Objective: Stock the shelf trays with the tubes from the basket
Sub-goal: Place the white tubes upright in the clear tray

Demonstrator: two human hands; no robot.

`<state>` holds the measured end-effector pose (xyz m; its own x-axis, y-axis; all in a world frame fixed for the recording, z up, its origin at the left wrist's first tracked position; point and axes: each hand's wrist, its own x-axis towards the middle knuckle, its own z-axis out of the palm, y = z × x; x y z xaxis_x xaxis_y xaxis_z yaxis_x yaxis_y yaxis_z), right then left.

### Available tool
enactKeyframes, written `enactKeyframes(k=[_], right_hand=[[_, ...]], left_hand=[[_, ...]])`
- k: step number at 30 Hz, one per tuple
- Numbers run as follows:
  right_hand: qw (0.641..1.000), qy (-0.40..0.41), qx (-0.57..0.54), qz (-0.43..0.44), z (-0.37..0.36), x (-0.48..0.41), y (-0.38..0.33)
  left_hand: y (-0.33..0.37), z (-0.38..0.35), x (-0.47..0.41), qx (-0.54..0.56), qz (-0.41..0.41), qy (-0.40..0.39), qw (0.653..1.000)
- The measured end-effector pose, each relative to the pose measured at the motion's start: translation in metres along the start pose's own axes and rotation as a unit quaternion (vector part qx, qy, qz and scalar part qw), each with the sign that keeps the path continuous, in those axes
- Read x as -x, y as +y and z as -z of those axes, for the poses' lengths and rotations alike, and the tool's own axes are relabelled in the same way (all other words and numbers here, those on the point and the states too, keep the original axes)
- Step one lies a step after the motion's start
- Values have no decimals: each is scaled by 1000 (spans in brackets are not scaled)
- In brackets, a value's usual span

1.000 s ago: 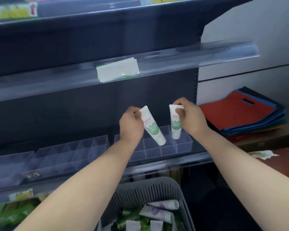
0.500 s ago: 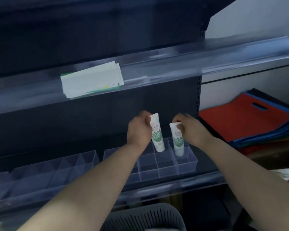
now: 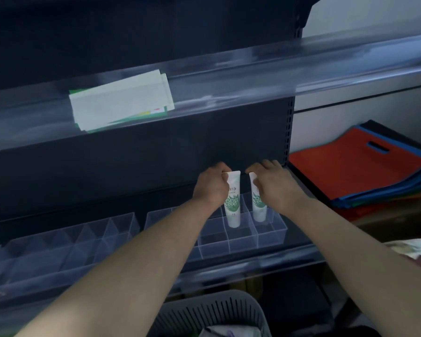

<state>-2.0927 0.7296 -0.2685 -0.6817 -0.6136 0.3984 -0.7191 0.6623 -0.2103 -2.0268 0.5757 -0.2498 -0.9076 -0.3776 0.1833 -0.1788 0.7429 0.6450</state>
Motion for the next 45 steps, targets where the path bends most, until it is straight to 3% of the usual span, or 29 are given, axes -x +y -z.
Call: enactKeyframes(k=[22,33,37,40,45], right_hand=[[997,68,34,28,15,55,-43],[996,28,34,77,-21,126,-99],[995,-42,22,90,-57,160,-118],[986,-137,23,91,-73,184,-126],[911,-386,83,119,-81,216,-130]], left_hand=[[-7,28,59,-26,-27,28,999],[-61,51,150,-197,-109,24,974],[-89,50,192,-175,-123,36,976],[-109,41,218,-155,-120,34,980],[-145,15,248,-148,-75,-33,986]])
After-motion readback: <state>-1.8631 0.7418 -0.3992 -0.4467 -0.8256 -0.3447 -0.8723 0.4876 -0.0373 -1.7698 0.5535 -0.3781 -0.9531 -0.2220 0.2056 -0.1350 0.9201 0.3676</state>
